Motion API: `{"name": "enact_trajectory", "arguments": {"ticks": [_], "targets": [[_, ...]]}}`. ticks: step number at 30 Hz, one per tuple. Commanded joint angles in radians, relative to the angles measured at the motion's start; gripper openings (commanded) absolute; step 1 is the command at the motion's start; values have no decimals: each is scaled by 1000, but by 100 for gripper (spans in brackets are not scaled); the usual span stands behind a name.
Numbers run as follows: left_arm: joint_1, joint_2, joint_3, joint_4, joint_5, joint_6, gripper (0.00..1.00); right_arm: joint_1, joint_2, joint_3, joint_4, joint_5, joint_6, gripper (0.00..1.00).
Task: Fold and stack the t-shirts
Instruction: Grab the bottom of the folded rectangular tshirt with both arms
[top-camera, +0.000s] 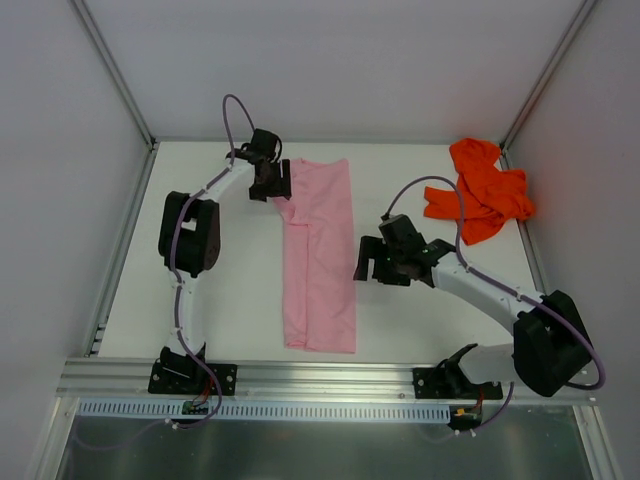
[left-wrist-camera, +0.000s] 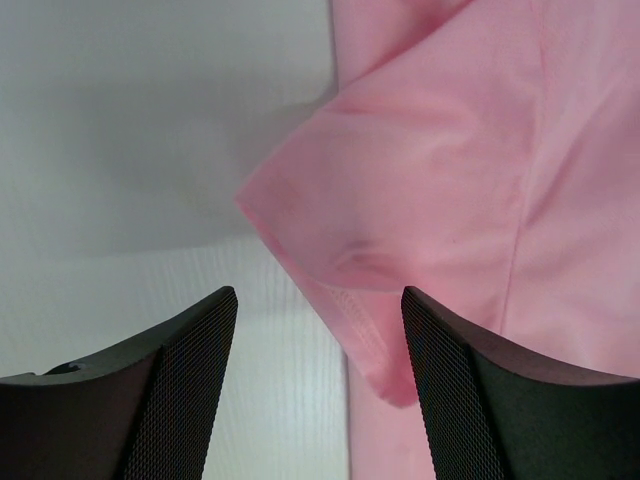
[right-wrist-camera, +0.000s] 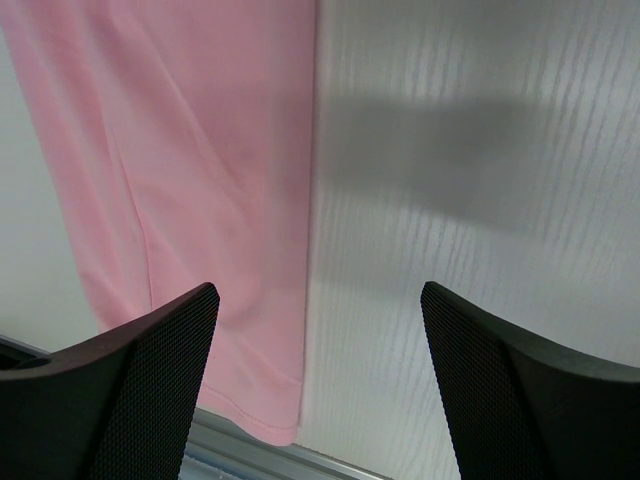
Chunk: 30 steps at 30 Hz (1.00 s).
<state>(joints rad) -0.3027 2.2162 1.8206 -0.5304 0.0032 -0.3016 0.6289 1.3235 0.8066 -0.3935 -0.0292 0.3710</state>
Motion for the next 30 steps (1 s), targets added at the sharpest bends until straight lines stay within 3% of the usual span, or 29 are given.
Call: {"name": "enact_trajectory", "arguments": {"ticks": [1,6,13,20,27,30], "targets": [[-24,-90,-37,6,66,-68,67,6,28,83,15,3,-36,86],[-87,-50,-11,-25,34,-93,67,6,74,137,10,-3,-61,86],[-88,-10,-15,-51,-23,-143,62,6,56,121,8,9,-58,86],[-88,-41,-102,-56,-112,-139,49,5,51,103,15,6,-55,86],[-88,-59,-135,-36,-118,-139,23,6,57,105,22,-1,-53,86],[-88,-88,-159,-19,-127,-146,20,5,56,102,21,-1,-52,86]]}}
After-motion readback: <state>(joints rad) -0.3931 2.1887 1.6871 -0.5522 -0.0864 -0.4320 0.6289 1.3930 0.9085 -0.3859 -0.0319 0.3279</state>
